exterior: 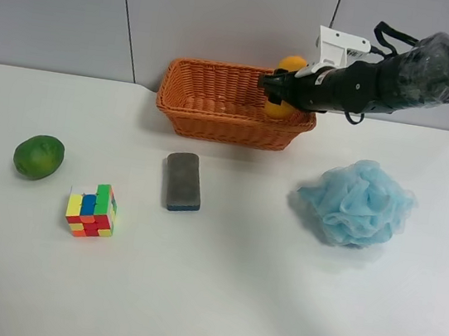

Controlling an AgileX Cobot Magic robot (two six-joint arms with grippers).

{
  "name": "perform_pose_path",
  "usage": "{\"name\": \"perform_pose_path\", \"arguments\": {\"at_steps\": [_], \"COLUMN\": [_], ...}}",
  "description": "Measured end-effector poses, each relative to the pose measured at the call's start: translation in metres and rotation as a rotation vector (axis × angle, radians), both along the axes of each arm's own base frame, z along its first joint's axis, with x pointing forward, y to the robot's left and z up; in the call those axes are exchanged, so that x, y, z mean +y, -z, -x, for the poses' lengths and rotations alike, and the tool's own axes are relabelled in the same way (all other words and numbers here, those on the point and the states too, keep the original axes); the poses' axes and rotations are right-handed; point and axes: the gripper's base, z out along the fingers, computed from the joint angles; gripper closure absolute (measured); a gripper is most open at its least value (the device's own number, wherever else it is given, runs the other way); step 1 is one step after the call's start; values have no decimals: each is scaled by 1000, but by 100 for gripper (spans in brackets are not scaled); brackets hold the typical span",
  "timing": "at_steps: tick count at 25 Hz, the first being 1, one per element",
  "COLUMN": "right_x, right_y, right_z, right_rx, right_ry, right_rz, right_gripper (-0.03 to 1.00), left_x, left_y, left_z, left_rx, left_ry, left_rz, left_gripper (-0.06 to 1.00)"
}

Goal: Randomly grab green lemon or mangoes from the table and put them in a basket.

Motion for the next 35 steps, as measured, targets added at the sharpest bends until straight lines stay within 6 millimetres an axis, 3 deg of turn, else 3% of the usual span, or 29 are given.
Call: {"name": "perform_pose_path", "arguments": {"at_steps": [4,7,9,17,19,21,24,28,33,35], "right_x": [0,0,0,0,-1,-2,-7,-20,-42,-52], "right_y": [-1,-1,-2,-2,-11,-27,-67,-129,-203,-223], "right_z": [0,-1,-1,0,5,10,26,63,132,163], "right_rx": [-7,-21,-26,-11,13,19,14,3,-5,-4], "right_ry": [0,-3,-2,-23,-30,-46,-73,-106,-139,-145], "right_rz": [-1,1,0,38,46,65,101,177,216,218], "right_gripper": [32,8,1,-2,-2,-2,-2,-2,-2,-2], "left_x": [0,0,0,0,0,0,0,0,0,0], "left_y": [0,0,0,0,0,0,0,0,0,0], "left_z": [0,0,0,0,0,0,0,0,0,0], "left_rx": [0,0,0,0,0,0,0,0,0,0], "left_ry": [0,0,0,0,0,0,0,0,0,0], "left_rz": [0,0,0,0,0,0,0,0,0,0], "left_gripper": [-5,-5,-5,-5,-5,-5,-5,-5,-5,-5]}}
